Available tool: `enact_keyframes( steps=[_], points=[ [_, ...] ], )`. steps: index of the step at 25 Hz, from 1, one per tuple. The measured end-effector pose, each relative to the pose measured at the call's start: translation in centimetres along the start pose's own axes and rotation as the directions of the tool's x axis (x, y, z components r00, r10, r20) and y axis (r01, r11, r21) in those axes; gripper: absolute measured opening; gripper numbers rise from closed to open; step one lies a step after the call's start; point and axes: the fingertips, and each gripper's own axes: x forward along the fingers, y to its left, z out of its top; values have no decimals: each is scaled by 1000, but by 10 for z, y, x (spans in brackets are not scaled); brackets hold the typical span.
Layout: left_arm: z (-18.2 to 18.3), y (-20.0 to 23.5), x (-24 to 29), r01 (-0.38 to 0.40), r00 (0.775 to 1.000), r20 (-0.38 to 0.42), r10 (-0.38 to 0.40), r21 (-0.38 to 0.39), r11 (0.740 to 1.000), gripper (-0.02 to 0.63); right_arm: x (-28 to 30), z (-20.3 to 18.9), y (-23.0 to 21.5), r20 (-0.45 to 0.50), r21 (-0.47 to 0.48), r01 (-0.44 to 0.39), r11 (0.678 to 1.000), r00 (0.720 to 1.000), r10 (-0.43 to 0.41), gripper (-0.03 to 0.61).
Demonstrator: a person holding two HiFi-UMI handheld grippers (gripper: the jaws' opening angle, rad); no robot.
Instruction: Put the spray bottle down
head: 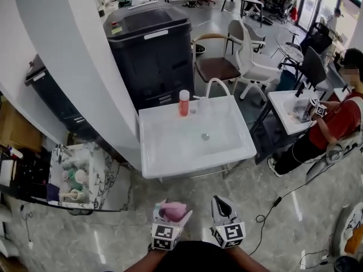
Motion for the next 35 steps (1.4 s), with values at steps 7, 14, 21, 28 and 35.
enact_keyframes(
  steps=[7,14,21,28,35],
  points=[
    [54,93,58,21,1000,-2,-21,26,999,431,118,43,-1,-11,-32,-17,999,1000,17,-2],
    [92,145,104,93,996,-1,-93,8,996,431,197,61,7,-46,-47,-50,998,998,48,-2],
    [104,190,123,99,995,-21,-98,29,995,431,254,86,9,-36,-58,-50,997,998,48,-2],
    [103,218,132,93,996,-4,-93,-2,996,431,293,87,24,-66,-71,-87,994,994,82,-2],
    [100,238,136,69,998,-6,-69,-35,997,431,296,77,30,-89,-78,-95,992,992,88,-2]
  ],
)
